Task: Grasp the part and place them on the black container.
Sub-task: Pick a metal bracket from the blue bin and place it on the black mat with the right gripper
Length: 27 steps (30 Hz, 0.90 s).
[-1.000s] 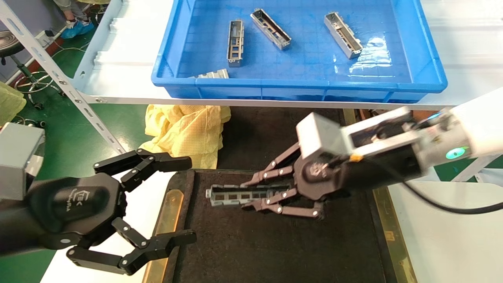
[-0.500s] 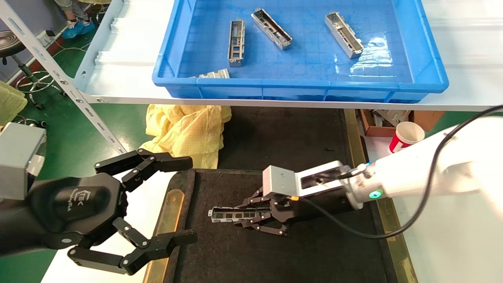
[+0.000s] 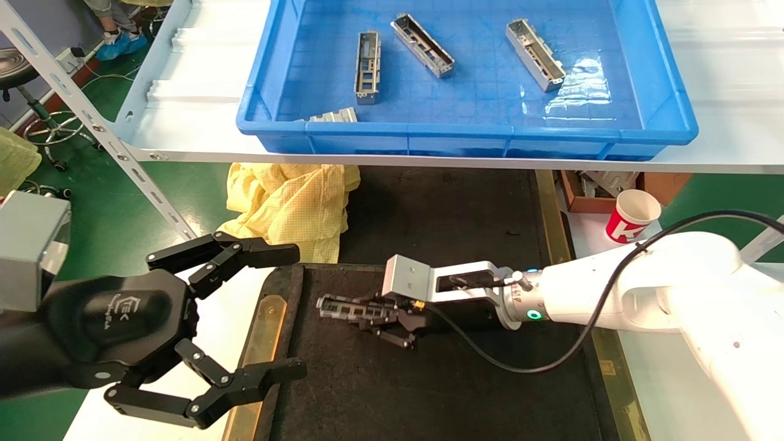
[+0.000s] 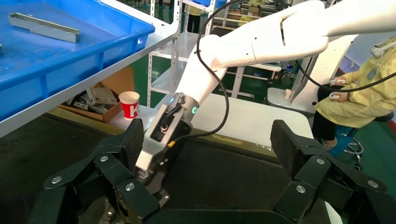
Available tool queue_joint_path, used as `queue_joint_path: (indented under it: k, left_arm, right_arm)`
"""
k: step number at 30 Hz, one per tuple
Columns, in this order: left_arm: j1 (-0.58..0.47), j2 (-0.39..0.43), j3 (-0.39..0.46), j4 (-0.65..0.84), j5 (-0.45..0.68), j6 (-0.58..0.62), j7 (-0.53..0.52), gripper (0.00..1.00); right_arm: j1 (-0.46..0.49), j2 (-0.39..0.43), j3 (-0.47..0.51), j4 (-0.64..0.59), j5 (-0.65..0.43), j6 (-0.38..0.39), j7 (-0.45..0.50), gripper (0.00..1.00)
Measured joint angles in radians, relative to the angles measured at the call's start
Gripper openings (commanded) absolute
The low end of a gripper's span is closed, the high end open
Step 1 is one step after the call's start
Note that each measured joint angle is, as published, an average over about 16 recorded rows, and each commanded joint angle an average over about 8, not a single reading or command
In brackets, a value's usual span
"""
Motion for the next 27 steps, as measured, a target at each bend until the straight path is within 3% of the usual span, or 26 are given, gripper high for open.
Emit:
queue_joint_path:
  k: [13, 27]
  left_arm:
    - [0.000, 0.000, 0.000, 0.000, 0.000, 0.000, 0.000, 1.00]
    - [0.000, 0.000, 0.000, 0.000, 0.000, 0.000, 0.000, 1.00]
  right_arm:
    - [-0.048, -0.009, -0.051, 0.169, 0.006, 0.214, 0.024, 0.00]
    - [-0.062, -0.010, -0.147, 0.283, 0.017, 0.323, 0.076, 0.00]
